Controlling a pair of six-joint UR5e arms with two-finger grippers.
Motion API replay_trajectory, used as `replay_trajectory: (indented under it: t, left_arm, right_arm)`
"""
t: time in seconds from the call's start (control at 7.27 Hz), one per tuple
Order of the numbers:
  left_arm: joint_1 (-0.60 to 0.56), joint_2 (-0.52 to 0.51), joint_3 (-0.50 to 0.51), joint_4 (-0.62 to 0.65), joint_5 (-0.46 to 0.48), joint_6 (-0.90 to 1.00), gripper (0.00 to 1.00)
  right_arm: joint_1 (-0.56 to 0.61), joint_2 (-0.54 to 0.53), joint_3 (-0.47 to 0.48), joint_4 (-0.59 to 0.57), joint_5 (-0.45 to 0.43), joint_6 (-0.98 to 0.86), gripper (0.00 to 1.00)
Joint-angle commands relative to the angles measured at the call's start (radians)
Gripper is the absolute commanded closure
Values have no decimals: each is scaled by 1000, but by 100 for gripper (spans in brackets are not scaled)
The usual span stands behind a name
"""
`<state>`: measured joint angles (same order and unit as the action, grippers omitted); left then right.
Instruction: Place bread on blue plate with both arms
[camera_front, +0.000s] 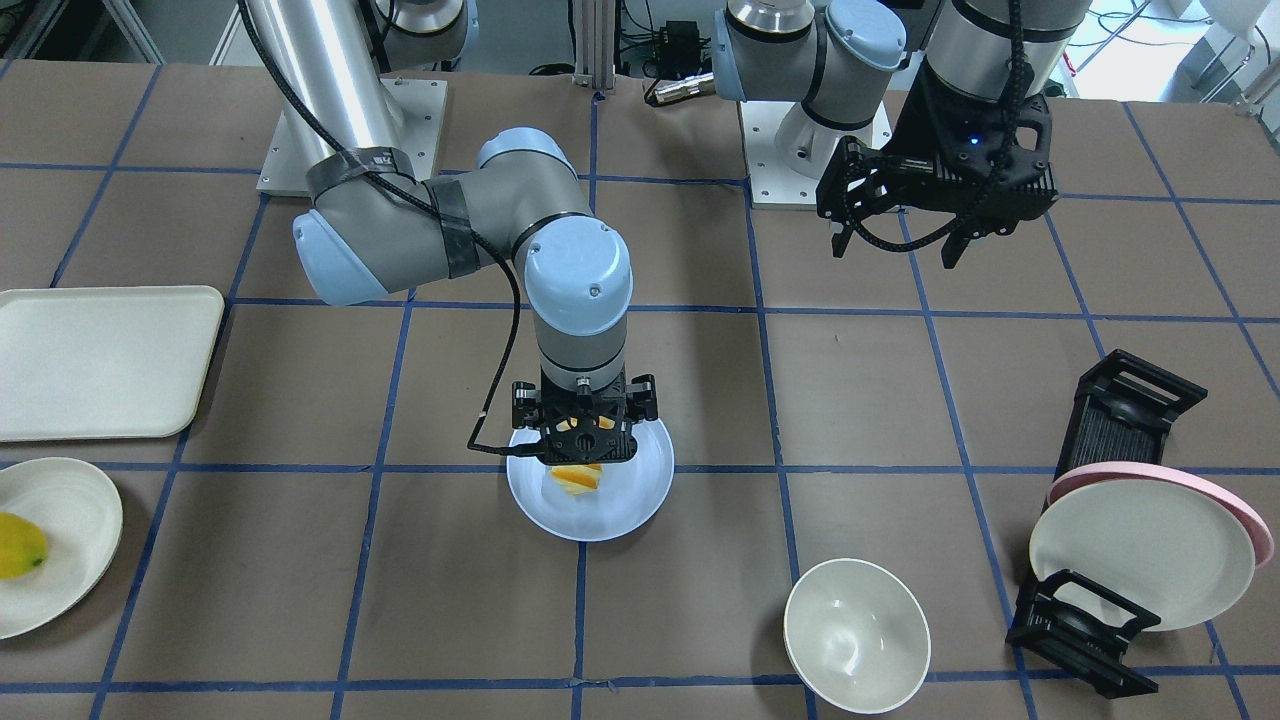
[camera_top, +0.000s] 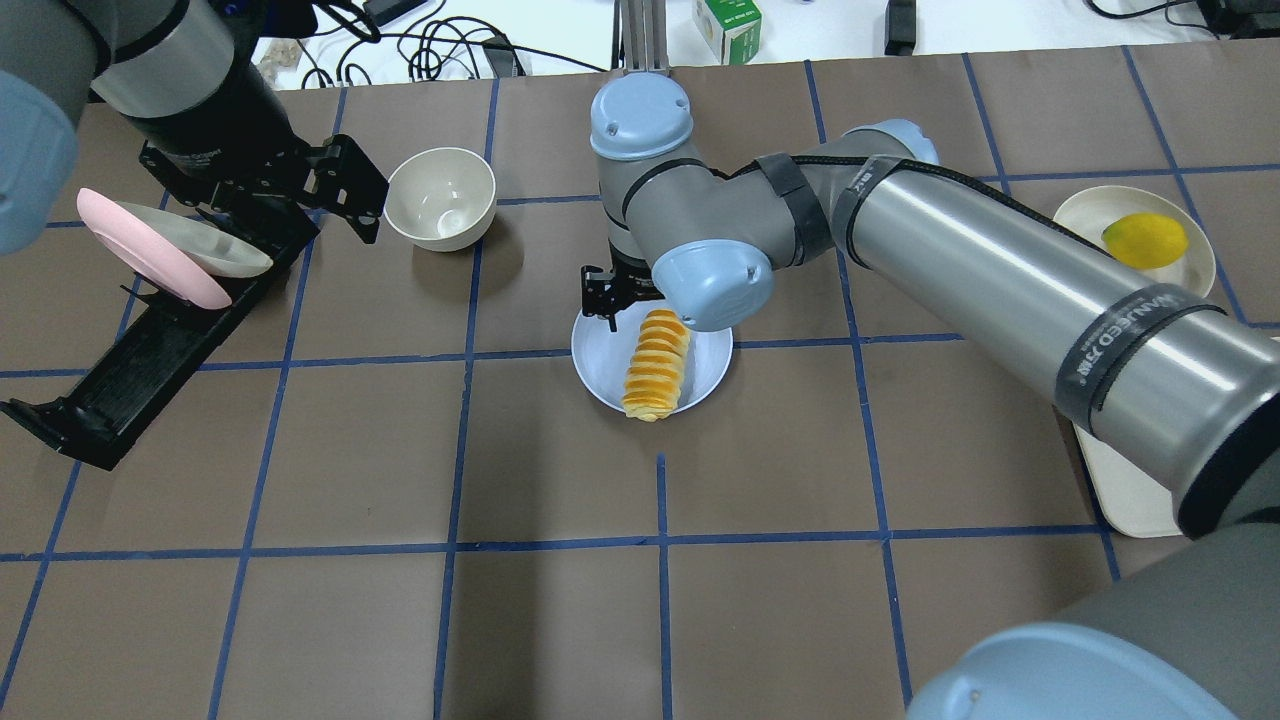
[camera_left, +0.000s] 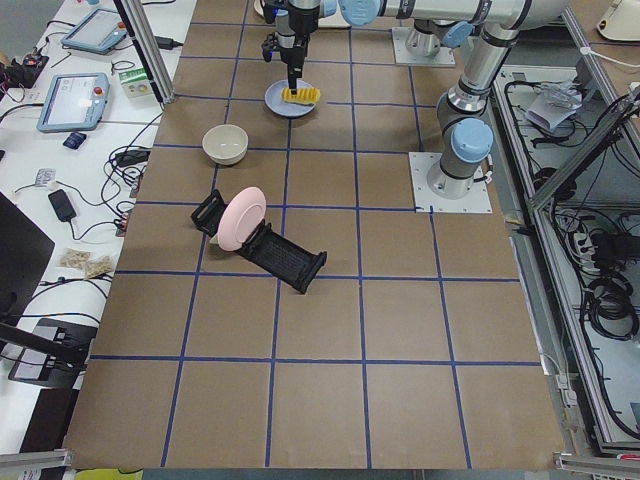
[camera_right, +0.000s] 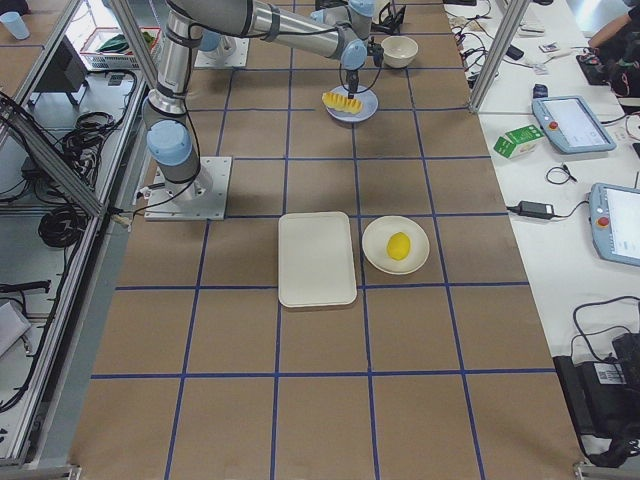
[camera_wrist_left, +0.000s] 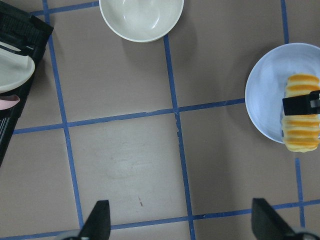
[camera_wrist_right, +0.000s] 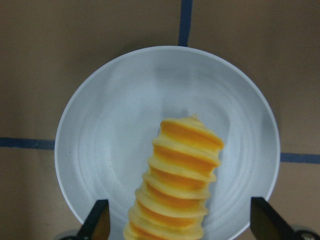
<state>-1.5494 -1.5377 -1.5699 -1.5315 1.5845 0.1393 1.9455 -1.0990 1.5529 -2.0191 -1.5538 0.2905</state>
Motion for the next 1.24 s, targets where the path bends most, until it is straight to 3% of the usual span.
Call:
replay_trajectory:
  t: [0.0, 0.41, 0.83, 1.1]
  left_arm:
    - [0, -1, -1, 1, 0, -3, 0]
    - [2, 2, 1, 2, 2, 9, 0]
    - [0, 17, 16, 2, -3, 20, 0]
    - [0, 21, 2, 2, -23, 22, 0]
  right_arm:
    - [-136, -112, 6, 101, 1, -77, 0]
    - [-327, -328, 16, 355, -3, -129, 0]
    - [-376, -458, 13, 549, 0, -180, 0]
    - [-385, -512, 15, 585, 11, -204, 0]
